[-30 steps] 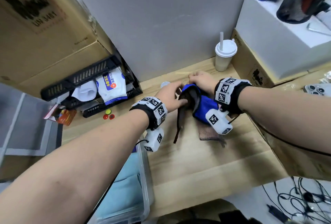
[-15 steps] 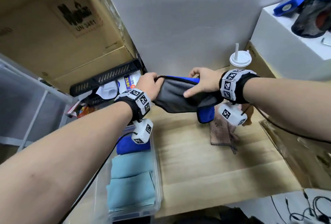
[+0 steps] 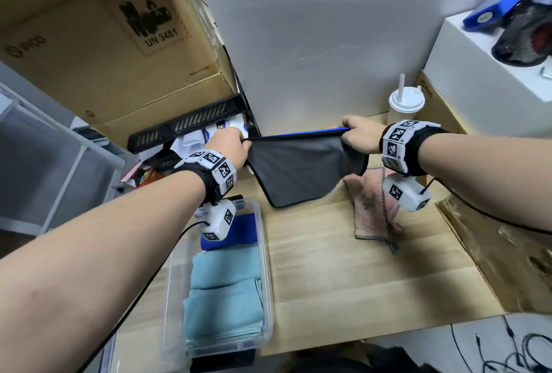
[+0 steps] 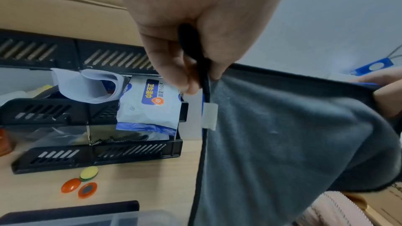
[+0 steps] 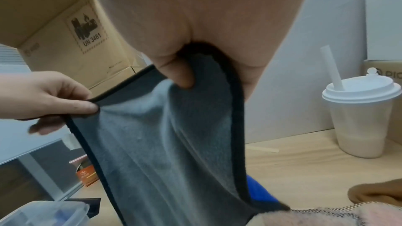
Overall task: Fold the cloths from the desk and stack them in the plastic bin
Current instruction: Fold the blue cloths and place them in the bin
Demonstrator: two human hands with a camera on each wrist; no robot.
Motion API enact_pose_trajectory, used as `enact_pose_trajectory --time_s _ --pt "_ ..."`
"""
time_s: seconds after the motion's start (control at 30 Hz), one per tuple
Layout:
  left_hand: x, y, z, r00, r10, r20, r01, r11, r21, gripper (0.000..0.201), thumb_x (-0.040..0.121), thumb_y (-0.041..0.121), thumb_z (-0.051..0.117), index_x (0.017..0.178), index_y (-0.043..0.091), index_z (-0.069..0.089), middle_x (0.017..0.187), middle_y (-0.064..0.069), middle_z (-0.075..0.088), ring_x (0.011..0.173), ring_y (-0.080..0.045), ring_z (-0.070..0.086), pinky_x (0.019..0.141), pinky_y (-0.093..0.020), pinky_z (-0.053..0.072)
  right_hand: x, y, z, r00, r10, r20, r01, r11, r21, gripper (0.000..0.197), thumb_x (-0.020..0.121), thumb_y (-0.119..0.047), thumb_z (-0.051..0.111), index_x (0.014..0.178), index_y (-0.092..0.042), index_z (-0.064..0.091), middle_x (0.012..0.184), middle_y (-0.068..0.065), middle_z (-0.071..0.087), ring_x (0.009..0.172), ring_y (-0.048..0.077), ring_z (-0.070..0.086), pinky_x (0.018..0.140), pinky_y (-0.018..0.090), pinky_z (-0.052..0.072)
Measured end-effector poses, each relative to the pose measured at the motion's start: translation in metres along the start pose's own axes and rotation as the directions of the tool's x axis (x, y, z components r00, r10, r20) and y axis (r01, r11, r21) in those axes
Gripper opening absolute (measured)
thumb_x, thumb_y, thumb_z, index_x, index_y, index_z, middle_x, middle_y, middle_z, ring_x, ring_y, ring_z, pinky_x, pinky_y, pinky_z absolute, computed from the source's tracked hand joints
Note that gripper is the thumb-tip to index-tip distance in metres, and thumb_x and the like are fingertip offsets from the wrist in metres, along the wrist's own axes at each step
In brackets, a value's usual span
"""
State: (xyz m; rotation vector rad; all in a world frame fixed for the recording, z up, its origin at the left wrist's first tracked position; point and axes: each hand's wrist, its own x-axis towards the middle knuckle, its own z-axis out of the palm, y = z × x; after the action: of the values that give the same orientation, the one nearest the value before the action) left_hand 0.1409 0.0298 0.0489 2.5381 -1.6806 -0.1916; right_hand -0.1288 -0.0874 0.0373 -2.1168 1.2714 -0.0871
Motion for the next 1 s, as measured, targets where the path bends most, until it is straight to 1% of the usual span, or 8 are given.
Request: enact_pose_trajectory --time_s 0.07,0.17,0.3,0.4,0.5,0.57,0.67,1.0 --pt "0.000 -0.003 -0.004 0.999 -0.050 0.018 0.050 0.999 0.000 0.033 0.095 0.034 0.054 0.086 0.005 0.068 0.085 -0.014 0.066 0.083 -0.034 0.062 0.068 -0.032 0.046 -0.001 -0.001 -0.004 0.998 -0.004 -0.055 0.003 1.000 -0.025 0.015 0.090 -0.003 0.041 0.081 -0.009 0.051 0.091 0.014 0.055 0.088 0.026 0.048 0.069 0.028 0.029" --pt "-0.001 -0.001 -0.008 0.997 -0.042 0.059 0.043 0.999 -0.025 0.041 0.090 0.039 0.057 0.067 0.006 0.062 0.065 -0.011 0.061 0.068 -0.031 0.059 0.060 -0.032 0.046 -0.007 -0.003 -0.008 0.997 0.046 -0.067 -0.051 0.996 -0.069 0.026 0.093 -0.011 0.042 0.068 -0.011 0.050 0.087 0.014 0.054 0.087 0.031 0.050 0.071 0.028 0.034" --pt "-0.010 0.019 -0.013 0.983 -0.027 0.181 0.054 0.988 -0.142 0.052 0.088 0.035 0.061 0.045 0.014 0.040 0.047 -0.002 0.039 0.047 -0.020 0.039 0.048 -0.026 0.028 -0.010 -0.015 -0.008 0.979 0.200 0.035 -0.203 0.970 0.134 0.018 0.081 -0.017 0.059 0.065 -0.009 0.057 0.067 0.013 0.055 0.062 0.028 0.055 0.060 0.030 0.050" --pt "-0.012 0.038 -0.015 0.947 -0.029 0.319 0.124 0.951 -0.282 0.044 0.088 0.036 0.062 0.053 0.014 0.047 0.046 -0.001 0.038 0.042 -0.018 0.034 0.047 -0.023 0.028 -0.014 -0.031 -0.004 0.954 0.259 0.153 -0.299 0.872 0.387 0.021 0.078 -0.007 0.065 0.064 -0.007 0.050 0.055 0.009 0.044 0.045 0.023 0.048 0.054 0.033 0.053" --pt "-0.013 0.054 -0.016 0.905 0.033 0.424 0.186 0.865 -0.465 0.039 0.090 0.038 0.059 0.079 0.001 0.068 0.039 0.002 0.038 0.031 -0.015 0.031 0.039 -0.014 0.023 -0.014 -0.050 0.003 0.947 0.246 0.207 -0.319 0.794 0.517 0.012 0.080 -0.006 0.062 0.074 -0.005 0.052 0.054 0.012 0.049 0.043 0.021 0.055 0.053 0.032 0.058" --pt "-0.013 0.064 -0.015 0.905 0.067 0.420 0.183 0.830 -0.526 0.050 0.091 0.041 0.057 0.089 -0.007 0.069 0.042 0.002 0.041 0.030 -0.015 0.031 0.041 -0.014 0.021 -0.013 -0.062 0.009 0.941 0.244 0.235 -0.337 0.750 0.569 0.011 0.079 -0.008 0.063 0.083 -0.002 0.055 0.053 0.013 0.058 0.050 0.024 0.064 0.064 0.037 0.060" --pt "-0.016 0.080 -0.016 0.920 0.118 0.373 0.122 0.819 -0.560 0.043 0.095 0.039 0.053 0.081 0.001 0.068 0.050 -0.003 0.045 0.030 -0.014 0.033 0.040 -0.016 0.023 -0.016 -0.074 0.016 0.937 0.239 0.254 -0.349 0.673 0.653 0.007 0.082 -0.005 0.062 0.082 -0.002 0.056 0.061 0.014 0.060 0.058 0.026 0.067 0.078 0.041 0.060" --pt "-0.021 0.088 -0.022 0.955 0.133 0.264 0.027 0.849 -0.528 0.037 0.098 0.029 0.046 0.071 0.010 0.062 0.047 -0.002 0.053 0.041 -0.020 0.046 0.039 -0.021 0.039 -0.026 -0.082 0.010 0.927 0.205 0.315 -0.376 0.494 0.784 0.012 0.089 -0.010 0.055 0.090 0.002 0.058 0.070 0.014 0.061 0.066 0.027 0.069 0.073 0.034 0.061"
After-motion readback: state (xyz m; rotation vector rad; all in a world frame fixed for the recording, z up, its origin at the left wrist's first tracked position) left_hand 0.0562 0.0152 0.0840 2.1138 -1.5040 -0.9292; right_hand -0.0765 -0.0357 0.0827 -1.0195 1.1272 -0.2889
